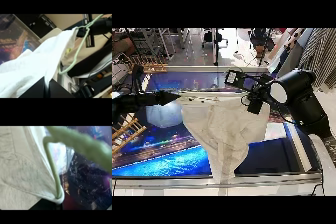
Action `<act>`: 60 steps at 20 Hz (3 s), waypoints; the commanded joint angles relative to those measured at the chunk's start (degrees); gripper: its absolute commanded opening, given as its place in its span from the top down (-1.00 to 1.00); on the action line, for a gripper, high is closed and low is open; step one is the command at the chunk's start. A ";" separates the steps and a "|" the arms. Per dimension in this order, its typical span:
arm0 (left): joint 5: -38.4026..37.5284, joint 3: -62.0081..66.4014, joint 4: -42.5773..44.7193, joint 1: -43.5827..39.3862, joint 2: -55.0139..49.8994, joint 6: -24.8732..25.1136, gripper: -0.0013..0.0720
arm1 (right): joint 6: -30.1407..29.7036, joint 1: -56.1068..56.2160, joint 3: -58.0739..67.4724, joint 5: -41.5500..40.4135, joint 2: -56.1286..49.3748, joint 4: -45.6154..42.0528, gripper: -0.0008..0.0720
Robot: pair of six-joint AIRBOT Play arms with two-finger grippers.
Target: Fold the clothes and pants, and hang the long-sleeved shirts on hangers.
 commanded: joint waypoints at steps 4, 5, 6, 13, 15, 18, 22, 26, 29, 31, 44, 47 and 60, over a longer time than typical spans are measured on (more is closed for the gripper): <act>-6.54 0.02 -3.43 0.61 0.04 0.00 0.92 | 0.57 -0.04 -0.04 -2.56 -1.84 -15.32 0.90; -6.54 0.02 -3.98 0.61 0.04 -0.24 0.92 | -0.11 -0.04 -0.46 -2.86 -1.95 -15.82 0.90; -6.54 0.02 -4.39 0.61 0.04 -0.92 0.92 | -0.20 -0.04 -1.18 -3.21 -1.95 -16.46 0.90; -6.88 0.02 -4.59 1.51 0.04 -2.78 0.92 | 0.28 -0.50 -8.87 -4.17 -1.97 -21.33 0.90; -6.88 0.02 -4.59 2.56 0.04 -2.78 0.92 | 2.05 -1.75 -10.38 -4.55 -1.97 -22.43 0.90; -6.88 0.02 -4.59 3.56 0.04 -2.75 0.92 | 2.32 -2.60 -11.87 -5.38 -2.08 -23.43 0.90; -6.91 0.02 -4.61 3.15 0.04 -2.78 0.92 | 3.85 -2.54 -11.96 -8.33 -3.58 -24.35 0.90; -8.41 0.00 -5.75 2.21 0.04 -2.78 0.92 | 3.80 -2.54 -11.98 -8.66 -6.34 -25.24 0.90; -9.27 0.02 -7.32 1.75 0.09 -2.80 0.92 | 3.76 -2.51 -11.98 -8.76 -8.37 -25.46 0.90; -9.20 0.02 -7.30 1.09 0.09 -2.80 0.92 | 3.52 -2.38 -11.98 -8.74 -9.51 -25.49 0.90; -4.11 0.02 -6.64 -13.22 0.46 -5.97 0.72 | 19.69 -0.83 -11.89 -13.53 -15.87 -20.87 0.90; -4.07 0.02 -6.71 -14.64 0.46 -7.37 -0.15 | 24.37 -0.90 -11.91 -12.13 -15.74 -20.26 0.90; 10.08 0.02 11.91 -13.99 9.46 -18.91 0.08 | 36.48 -7.45 -4.35 6.78 7.13 18.14 0.90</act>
